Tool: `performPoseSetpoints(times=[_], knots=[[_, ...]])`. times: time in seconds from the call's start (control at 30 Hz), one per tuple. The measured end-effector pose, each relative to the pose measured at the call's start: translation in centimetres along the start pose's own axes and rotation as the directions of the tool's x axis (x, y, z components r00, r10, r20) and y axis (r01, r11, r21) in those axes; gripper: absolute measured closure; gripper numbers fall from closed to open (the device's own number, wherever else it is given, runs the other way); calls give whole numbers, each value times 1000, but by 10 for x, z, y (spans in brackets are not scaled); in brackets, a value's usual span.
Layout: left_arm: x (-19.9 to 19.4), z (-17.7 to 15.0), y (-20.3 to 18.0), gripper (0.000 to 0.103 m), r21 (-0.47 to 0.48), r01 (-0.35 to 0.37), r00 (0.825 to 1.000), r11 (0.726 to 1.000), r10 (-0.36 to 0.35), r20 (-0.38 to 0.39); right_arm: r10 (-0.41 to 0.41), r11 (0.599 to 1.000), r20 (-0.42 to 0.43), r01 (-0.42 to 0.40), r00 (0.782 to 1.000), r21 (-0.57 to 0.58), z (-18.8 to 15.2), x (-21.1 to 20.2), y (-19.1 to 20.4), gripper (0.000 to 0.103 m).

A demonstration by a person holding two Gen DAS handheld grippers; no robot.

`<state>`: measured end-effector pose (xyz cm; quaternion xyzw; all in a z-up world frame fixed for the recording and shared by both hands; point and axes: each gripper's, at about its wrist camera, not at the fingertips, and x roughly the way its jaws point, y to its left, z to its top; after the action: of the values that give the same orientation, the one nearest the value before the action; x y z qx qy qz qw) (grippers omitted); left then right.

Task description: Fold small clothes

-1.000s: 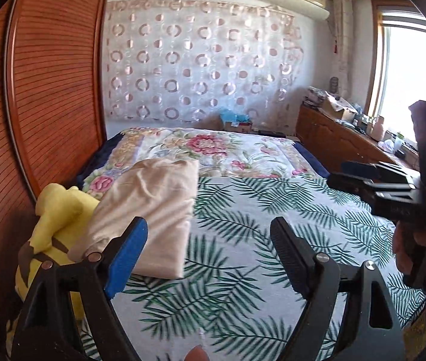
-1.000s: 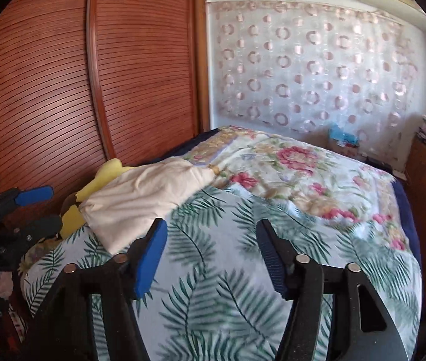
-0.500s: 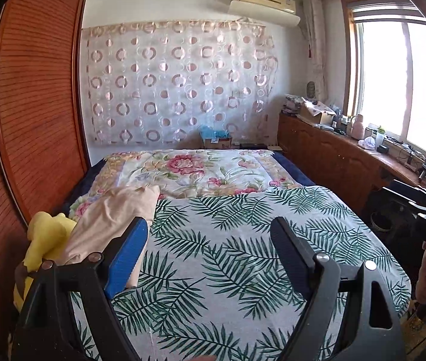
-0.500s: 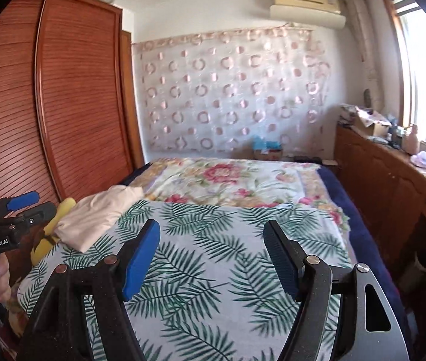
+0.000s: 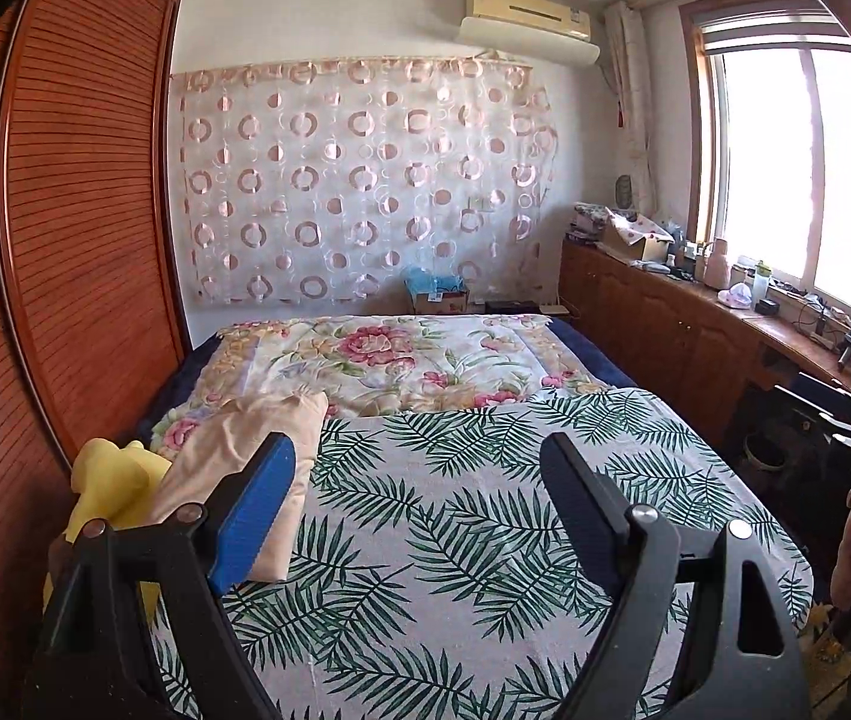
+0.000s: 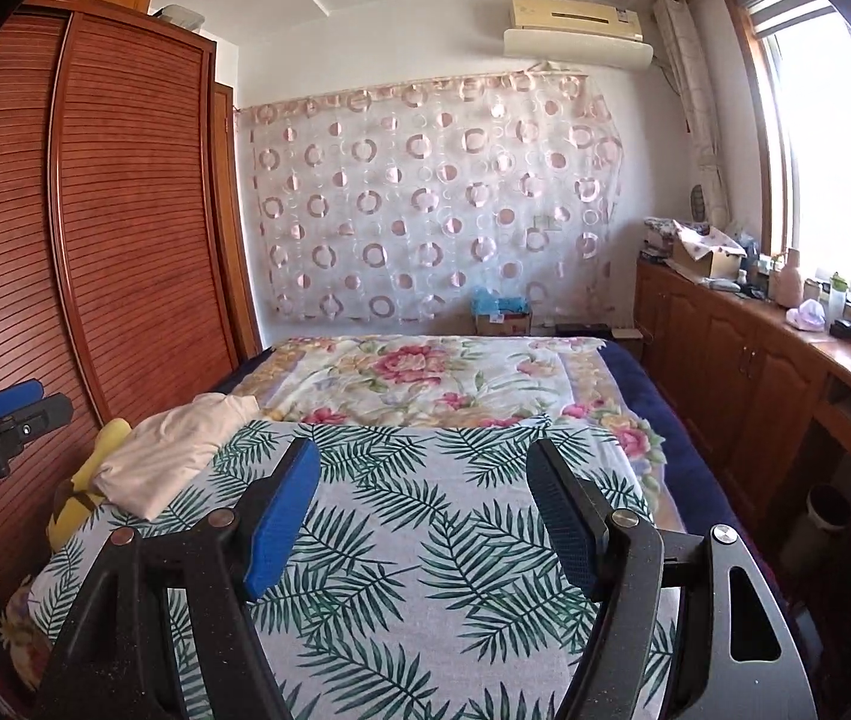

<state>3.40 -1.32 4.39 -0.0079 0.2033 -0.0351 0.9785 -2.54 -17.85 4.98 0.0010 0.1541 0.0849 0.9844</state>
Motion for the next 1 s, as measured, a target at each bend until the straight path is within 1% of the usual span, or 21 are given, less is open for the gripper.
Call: performPoseSetpoints(times=[0.07, 0.47, 0.7, 1.0], knots=[[0, -1, 0, 19, -3, 1, 1000, 1000, -1, 2, 2, 1000, -3, -2, 1000, 2, 2, 5, -7, 30], [0, -2, -2, 19, 0, -10, 1000, 1000, 10, 5, 16, 1000, -17, -16, 1000, 9, 5, 9, -9, 30], [-1, -2, -1, 19, -1, -8, 1000, 1000, 8, 5, 16, 1000, -11, -16, 1000, 9, 10, 10, -15, 30], [0, -3, -1, 19, 0, -7, 1000, 1000, 7, 6, 19, 1000, -8, -19, 1000, 2, 5, 10, -14, 30]])
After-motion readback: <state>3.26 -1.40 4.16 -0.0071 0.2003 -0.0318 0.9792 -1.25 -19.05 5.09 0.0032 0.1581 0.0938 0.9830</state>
